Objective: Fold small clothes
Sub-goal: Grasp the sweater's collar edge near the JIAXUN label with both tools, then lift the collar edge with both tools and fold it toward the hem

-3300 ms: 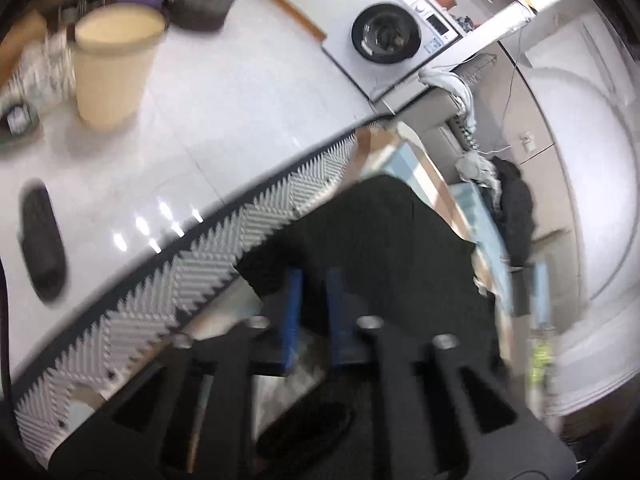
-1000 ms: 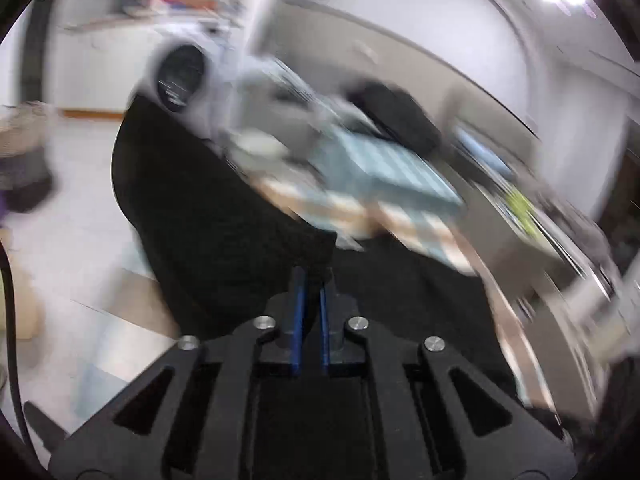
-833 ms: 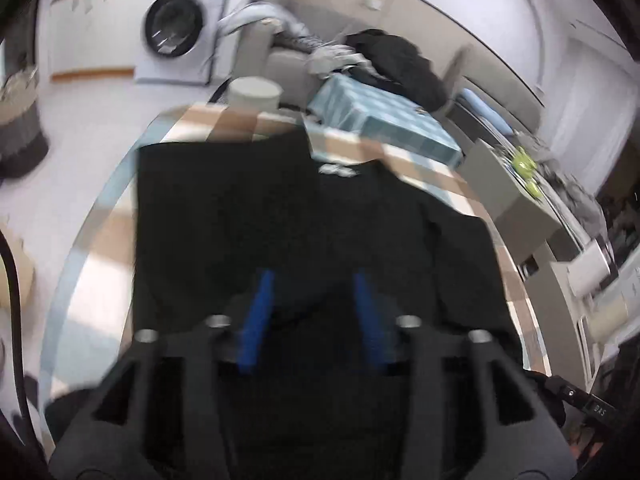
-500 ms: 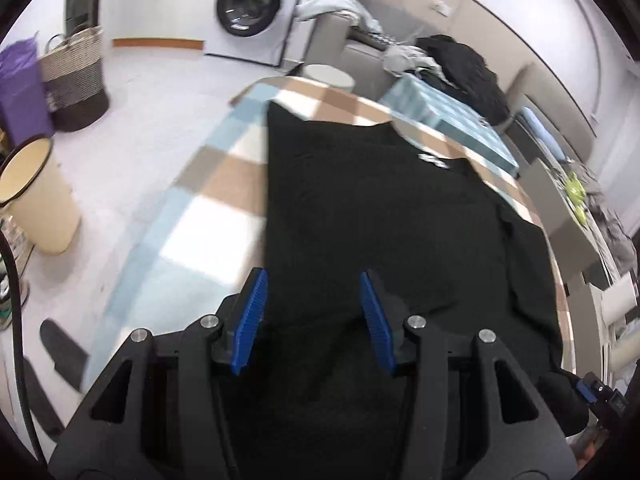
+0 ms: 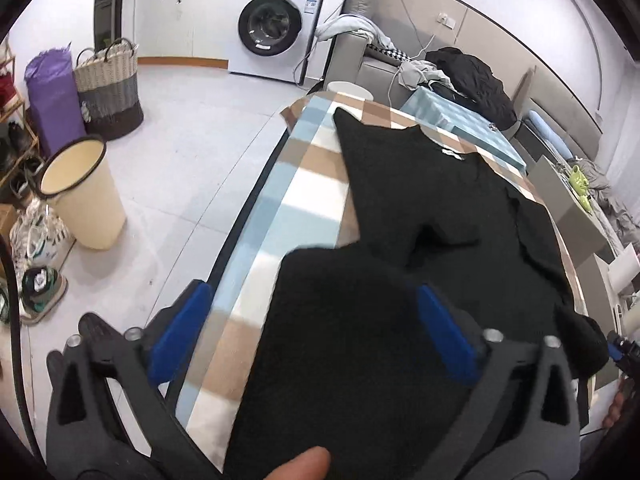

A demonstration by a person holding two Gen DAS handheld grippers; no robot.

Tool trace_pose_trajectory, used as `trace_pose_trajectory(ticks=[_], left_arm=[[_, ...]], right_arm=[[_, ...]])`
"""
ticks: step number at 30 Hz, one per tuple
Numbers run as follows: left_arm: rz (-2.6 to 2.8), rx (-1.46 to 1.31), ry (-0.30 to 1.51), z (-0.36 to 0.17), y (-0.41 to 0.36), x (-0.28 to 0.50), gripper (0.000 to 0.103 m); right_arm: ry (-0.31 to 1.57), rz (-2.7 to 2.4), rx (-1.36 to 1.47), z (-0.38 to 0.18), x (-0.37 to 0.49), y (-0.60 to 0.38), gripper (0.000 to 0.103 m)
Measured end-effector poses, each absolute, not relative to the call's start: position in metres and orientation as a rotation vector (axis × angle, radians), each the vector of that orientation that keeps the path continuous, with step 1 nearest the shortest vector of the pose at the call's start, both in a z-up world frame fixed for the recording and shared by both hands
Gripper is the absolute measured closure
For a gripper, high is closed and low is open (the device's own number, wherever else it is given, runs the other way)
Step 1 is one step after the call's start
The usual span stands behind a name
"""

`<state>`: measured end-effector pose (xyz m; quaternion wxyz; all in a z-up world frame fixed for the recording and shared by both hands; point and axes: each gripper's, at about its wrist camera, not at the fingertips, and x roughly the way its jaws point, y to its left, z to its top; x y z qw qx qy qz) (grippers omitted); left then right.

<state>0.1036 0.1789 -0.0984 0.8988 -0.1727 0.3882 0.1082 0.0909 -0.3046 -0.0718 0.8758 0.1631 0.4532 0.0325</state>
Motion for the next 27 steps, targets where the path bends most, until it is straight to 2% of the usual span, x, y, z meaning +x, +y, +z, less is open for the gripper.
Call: trace_pose_trajectory(ticks=[10,15,17,18,19,20,22,23,24,26,27], left_arm=[[0.223,-0.382,0.896,-0.136,0.181,0.079,0.003],[0.202,-0.338,0.971,-0.151,0.173,0.094,0.026],[0.188,-0.332,0.978,-0.155,0.171,0.098,0.035],[0.180,-0.332,0.981,-0.157,0.171,0.101,0.040],[0.185,-0.321,0.973,-0.156,0.170,0.102,0.041],[0.183,-0.313,0.972,-0.157,0.170,0.105,0.046],[0.186,-0.303,0.970,-0.157,0.169,0.108,0.061],[0.184,-0.303,0.969,-0.157,0.169,0.109,0.070],[0.177,-0.303,0.967,-0.157,0.168,0.109,0.084],[0.169,-0.300,0.962,-0.156,0.167,0.109,0.096],[0.162,-0.302,0.950,-0.155,0.168,0.107,0.098]], right_arm=[[1.046,0.192,0.243,-0.099,0.069,-0.289,0.029],[1.083,0.209,0.179,-0.112,0.078,-0.277,0.030],[1.070,0.236,0.160,-0.112,0.083,-0.271,0.037],[1.063,0.246,0.150,-0.111,0.084,-0.268,0.049],[1.064,0.251,0.134,-0.110,0.086,-0.265,0.057],[1.063,0.260,0.116,-0.109,0.088,-0.262,0.073],[1.030,0.303,0.126,-0.104,0.090,-0.260,0.095],[1.010,0.327,0.153,-0.100,0.089,-0.261,0.097],[0.984,0.342,0.183,-0.095,0.087,-0.264,0.097],[0.929,0.336,0.250,-0.084,0.085,-0.273,0.098],[0.912,0.319,0.276,-0.080,0.085,-0.278,0.098]])
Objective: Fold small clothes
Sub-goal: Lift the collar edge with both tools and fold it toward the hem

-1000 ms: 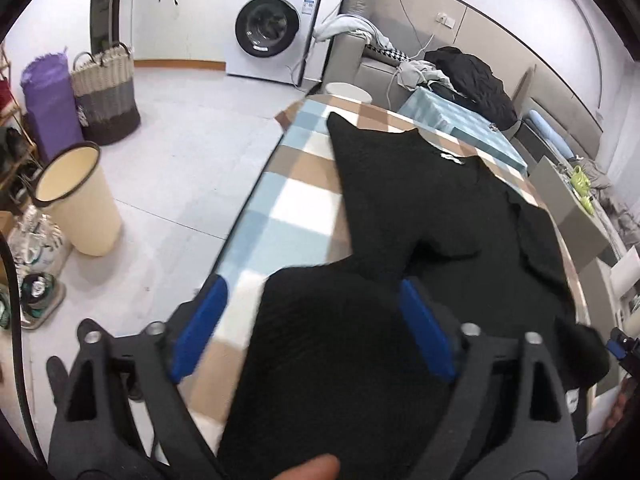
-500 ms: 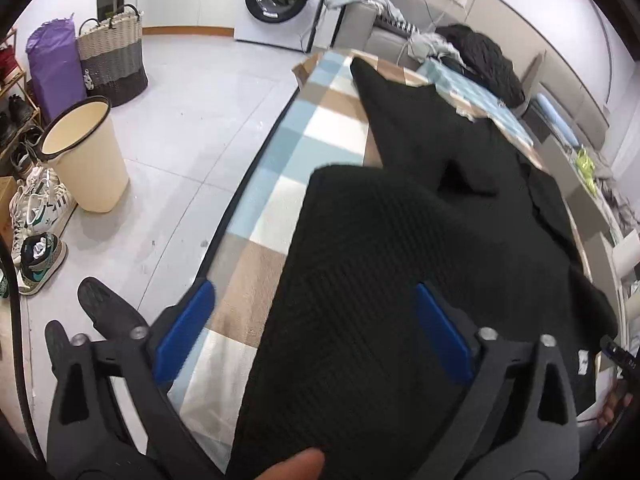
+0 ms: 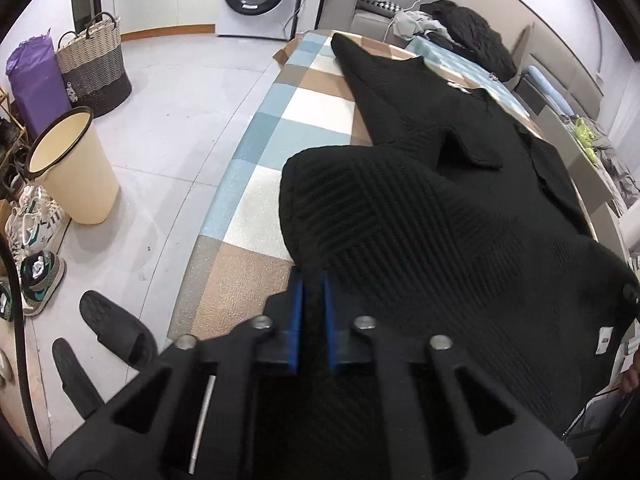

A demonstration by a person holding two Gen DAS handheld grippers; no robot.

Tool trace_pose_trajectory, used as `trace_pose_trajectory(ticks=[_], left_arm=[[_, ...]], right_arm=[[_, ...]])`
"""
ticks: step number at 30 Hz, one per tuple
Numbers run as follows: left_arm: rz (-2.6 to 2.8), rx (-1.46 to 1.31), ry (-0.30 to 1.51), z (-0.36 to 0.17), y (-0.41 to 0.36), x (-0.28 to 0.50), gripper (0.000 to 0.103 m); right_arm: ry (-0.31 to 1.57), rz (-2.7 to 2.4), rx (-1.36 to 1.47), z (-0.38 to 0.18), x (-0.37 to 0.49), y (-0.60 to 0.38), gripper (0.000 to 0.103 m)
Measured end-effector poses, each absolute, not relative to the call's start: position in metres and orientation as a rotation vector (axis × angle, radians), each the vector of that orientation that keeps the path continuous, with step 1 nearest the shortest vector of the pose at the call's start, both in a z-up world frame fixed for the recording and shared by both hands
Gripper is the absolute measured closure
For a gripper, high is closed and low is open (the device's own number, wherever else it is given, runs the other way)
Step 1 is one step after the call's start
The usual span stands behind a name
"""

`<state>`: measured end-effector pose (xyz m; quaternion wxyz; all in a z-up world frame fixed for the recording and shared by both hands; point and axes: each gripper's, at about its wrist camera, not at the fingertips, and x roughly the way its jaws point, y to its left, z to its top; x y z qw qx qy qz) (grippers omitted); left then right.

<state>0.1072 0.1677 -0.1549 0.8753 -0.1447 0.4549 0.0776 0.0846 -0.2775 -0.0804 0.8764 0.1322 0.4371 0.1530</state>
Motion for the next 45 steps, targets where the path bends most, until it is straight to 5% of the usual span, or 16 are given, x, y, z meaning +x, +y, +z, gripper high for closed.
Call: trace_pose_trajectory(ticks=[6,10,12,15,24,38,40,43,45], left_arm=[[0.147,-0.330,0.877,-0.137,0.167,0.089,0.098],[0.130,-0.339,0.830,-0.120,0.165,0.077,0.098],[0.123,-0.343,0.807,-0.113,0.164,0.073,0.098],[0.118,-0.337,0.775,-0.101,0.161,0.067,0.099],[0.122,-0.346,0.679,-0.066,0.167,0.062,0.099],[0.159,-0.342,0.751,-0.099,0.186,0.190,0.099],[0.166,-0.361,0.797,-0.112,0.190,0.205,0.099],[0.187,-0.363,0.850,-0.126,0.192,0.207,0.077],[0.209,-0.361,0.855,-0.133,0.194,0.199,0.041]], right_arm=[[0.946,0.279,0.328,-0.088,0.091,-0.287,0.097],[0.987,0.295,0.296,-0.099,0.089,-0.282,0.080],[0.994,0.302,0.269,-0.103,0.084,-0.280,0.081],[0.941,0.329,0.239,-0.097,0.075,-0.278,0.098],[0.655,0.408,0.332,-0.045,0.062,-0.305,0.099],[0.867,0.156,0.396,-0.085,0.210,-0.296,0.098],[0.917,0.113,0.393,-0.101,0.227,-0.298,0.091],[1.027,0.067,0.405,-0.118,0.227,-0.306,0.071],[1.005,0.065,0.405,-0.117,0.210,-0.312,0.054]])
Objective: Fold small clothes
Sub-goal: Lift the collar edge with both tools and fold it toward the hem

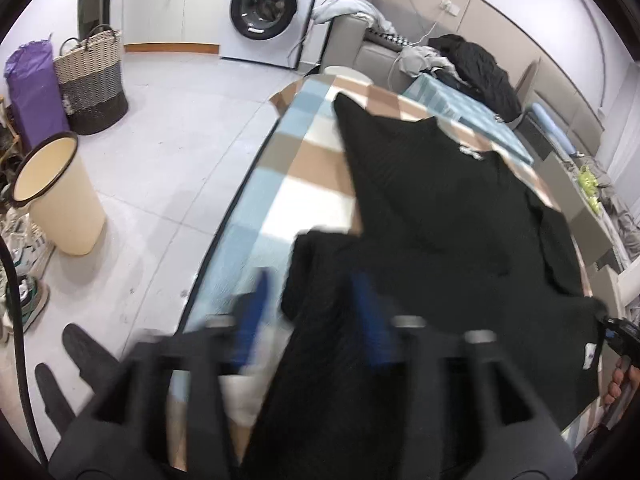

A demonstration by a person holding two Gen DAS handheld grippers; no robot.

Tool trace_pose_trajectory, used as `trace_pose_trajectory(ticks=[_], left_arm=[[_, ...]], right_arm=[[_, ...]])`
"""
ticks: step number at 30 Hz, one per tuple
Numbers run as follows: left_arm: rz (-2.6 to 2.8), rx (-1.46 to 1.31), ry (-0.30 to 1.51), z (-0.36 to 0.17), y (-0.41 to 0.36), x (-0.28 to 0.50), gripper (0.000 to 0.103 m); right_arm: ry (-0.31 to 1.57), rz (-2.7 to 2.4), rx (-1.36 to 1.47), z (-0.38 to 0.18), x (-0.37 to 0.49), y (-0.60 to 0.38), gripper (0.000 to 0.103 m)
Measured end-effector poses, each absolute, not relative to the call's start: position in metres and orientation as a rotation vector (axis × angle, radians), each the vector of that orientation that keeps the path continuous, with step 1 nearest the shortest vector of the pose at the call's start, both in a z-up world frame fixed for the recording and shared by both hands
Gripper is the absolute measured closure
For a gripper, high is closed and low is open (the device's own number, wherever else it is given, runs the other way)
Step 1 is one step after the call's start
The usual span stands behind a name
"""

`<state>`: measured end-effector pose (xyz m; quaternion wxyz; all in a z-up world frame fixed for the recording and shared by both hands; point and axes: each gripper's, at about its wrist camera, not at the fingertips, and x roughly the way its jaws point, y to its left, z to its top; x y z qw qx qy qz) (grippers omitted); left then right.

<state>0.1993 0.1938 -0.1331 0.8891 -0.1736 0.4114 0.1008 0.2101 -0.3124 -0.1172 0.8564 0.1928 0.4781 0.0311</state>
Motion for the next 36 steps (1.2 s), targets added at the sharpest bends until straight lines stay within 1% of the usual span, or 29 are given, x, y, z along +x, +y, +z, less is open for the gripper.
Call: trace_pose_trajectory(ticks=[1,2,8,9,11,13,14,15,16,17,18,20,22,29,36], left_arm=[[0.207,-0.371,0.851,-0.137,0.195,0.197,0.039],[0.187,-0.387,0.855,-0.140,0.195,0.197,0.039],[0.152,-0.414,0.886,-0.160,0.190,0.218,0.039],[0.150,-0.421,0.892,-0.162,0.188,0.223,0.039],[0.152,-0.417,0.887,-0.164,0.184,0.229,0.039],[0.150,-0.418,0.889,-0.164,0.181,0.234,0.044],[0.143,-0.424,0.886,-0.164,0.180,0.236,0.052],[0.136,-0.423,0.885,-0.164,0.178,0.238,0.065],[0.133,-0.414,0.886,-0.164,0.176,0.240,0.074],[0.132,-0.387,0.889,-0.164,0.173,0.241,0.088],[0.131,-0.367,0.887,-0.163,0.171,0.240,0.090],[0.118,-0.333,0.887,-0.162,0.166,0.238,0.092],[0.106,-0.308,0.891,-0.161,0.161,0.234,0.093],[0.088,-0.287,0.897,-0.157,0.154,0.205,0.093],[0.075,-0.299,0.887,-0.153,0.153,0.154,0.093]], right_arm=[[0.992,0.048,0.401,-0.116,0.199,-0.317,0.047],[0.979,0.048,0.404,-0.117,0.192,-0.320,0.046],[0.986,0.128,0.395,-0.128,0.190,-0.317,0.045],[0.988,0.131,0.383,-0.130,0.193,-0.313,0.046],[0.981,0.122,0.341,-0.129,0.200,-0.303,0.052],[0.980,0.143,0.319,-0.129,0.206,-0.295,0.059],[0.978,0.140,0.311,-0.130,0.210,-0.292,0.060],[0.974,0.143,0.304,-0.130,0.212,-0.289,0.067],[0.975,0.150,0.294,-0.131,0.214,-0.286,0.070],[0.980,0.152,0.277,-0.132,0.215,-0.283,0.075],[0.980,0.155,0.262,-0.131,0.214,-0.281,0.080],[0.973,0.169,0.250,-0.130,0.212,-0.279,0.085],[0.977,0.175,0.261,-0.130,0.208,-0.282,0.086],[0.995,0.177,0.263,-0.125,0.184,-0.283,0.087],[1.024,0.171,0.271,-0.119,0.145,-0.286,0.087]])
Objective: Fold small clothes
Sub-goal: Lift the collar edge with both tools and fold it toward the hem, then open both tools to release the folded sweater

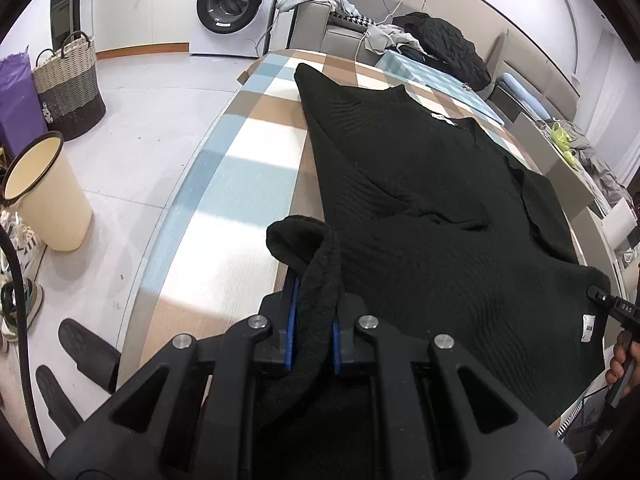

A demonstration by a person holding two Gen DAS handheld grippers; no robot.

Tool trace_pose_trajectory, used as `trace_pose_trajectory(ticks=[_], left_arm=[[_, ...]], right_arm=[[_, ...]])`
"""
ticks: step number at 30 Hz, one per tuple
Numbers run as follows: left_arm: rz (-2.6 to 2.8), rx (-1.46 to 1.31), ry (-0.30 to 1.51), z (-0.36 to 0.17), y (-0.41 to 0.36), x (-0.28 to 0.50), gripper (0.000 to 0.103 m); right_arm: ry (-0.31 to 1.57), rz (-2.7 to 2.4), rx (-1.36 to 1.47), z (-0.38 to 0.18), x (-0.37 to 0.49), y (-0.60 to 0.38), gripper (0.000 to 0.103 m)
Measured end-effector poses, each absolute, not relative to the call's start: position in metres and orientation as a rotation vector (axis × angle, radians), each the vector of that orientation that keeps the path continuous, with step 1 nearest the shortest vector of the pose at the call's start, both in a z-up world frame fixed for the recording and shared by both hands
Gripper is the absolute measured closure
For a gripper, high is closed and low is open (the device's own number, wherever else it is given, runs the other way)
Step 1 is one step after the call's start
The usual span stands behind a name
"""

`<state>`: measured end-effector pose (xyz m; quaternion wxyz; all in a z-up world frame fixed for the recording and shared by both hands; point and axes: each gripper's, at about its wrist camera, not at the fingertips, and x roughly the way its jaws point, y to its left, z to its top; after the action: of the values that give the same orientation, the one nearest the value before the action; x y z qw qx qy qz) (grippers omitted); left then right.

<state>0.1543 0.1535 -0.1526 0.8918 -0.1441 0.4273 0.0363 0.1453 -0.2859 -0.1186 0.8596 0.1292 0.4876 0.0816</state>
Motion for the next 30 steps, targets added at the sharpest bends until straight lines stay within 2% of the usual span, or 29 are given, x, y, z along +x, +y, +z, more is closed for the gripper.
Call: trace_pose_trajectory(ticks=[8,10,11,12,13,14,15,22,30], left_arm=[[0.103,-0.329,0.878,-0.151,0.166,0.157,0.091],[0.094,-0.361,0.884,-0.150,0.169,0.154,0.086],[0.088,-0.368,0.885,-0.149,0.171,0.151,0.077],[0.085,-0.375,0.878,-0.147,0.173,0.146,0.062],[0.093,-0.381,0.864,-0.144,0.176,0.138,0.054],[0.106,-0.386,0.848,-0.142,0.179,0.131,0.042],[0.117,-0.389,0.836,-0.140,0.181,0.123,0.037],[0.131,-0.392,0.860,-0.140,0.185,0.090,0.037],[0.122,-0.368,0.890,-0.144,0.171,0.082,0.037]], right_arm=[[1.014,0.130,0.307,-0.123,0.153,-0.290,0.086],[1.027,0.117,0.332,-0.123,0.156,-0.291,0.076],[1.040,0.118,0.334,-0.122,0.155,-0.294,0.073],[1.040,0.120,0.330,-0.119,0.151,-0.297,0.068],[1.023,0.122,0.334,-0.114,0.145,-0.301,0.060],[1.006,0.126,0.344,-0.111,0.138,-0.305,0.057],[0.995,0.132,0.356,-0.107,0.132,-0.309,0.055],[0.987,0.132,0.364,-0.106,0.091,-0.325,0.055],[0.986,0.208,0.296,-0.116,0.097,-0.307,0.055]])
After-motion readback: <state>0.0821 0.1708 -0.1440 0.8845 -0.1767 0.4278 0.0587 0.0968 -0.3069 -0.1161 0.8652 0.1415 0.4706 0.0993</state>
